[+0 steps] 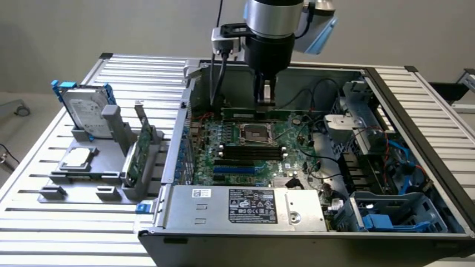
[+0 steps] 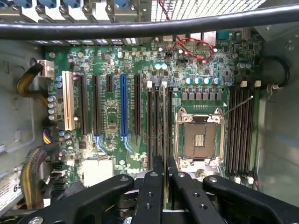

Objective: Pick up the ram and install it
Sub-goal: 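Pick up the ram and move it above insertion slot, then insert the ram into the slot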

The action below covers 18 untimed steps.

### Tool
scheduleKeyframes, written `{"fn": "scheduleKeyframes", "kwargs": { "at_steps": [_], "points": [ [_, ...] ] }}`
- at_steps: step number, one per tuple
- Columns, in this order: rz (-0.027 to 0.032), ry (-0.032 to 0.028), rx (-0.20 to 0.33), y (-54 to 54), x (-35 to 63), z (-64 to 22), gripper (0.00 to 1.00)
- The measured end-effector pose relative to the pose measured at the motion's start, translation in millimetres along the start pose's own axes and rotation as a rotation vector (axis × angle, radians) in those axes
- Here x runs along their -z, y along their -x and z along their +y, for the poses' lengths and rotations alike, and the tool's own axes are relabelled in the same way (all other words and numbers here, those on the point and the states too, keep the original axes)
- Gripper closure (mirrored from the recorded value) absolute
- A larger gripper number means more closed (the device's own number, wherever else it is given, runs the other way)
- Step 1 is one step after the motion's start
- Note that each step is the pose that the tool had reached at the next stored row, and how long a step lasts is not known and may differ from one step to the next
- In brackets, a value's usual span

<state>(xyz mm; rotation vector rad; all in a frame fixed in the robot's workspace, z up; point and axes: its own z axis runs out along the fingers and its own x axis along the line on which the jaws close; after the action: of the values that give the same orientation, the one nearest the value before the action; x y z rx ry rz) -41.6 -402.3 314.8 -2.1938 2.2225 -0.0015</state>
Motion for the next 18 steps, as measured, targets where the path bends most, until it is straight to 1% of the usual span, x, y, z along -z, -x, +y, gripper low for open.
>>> {"fn": "scheduleKeyframes", "kwargs": {
  "at_steps": [1,2,3,18],
  "points": [
    [-0.0002,0.0004,0.0,1.1,-0.8,-0.4,0.86],
    [-0.0003,0.0034,0.0,1.1,-0.8,-0.8,0.86],
    [-0.0002,0.0039,0.0,1.0,-0.8,-0.8,0.86],
    [0.0002,0.004,0.0,1.1,-0.8,-0.8,0.86]
  ]
}}
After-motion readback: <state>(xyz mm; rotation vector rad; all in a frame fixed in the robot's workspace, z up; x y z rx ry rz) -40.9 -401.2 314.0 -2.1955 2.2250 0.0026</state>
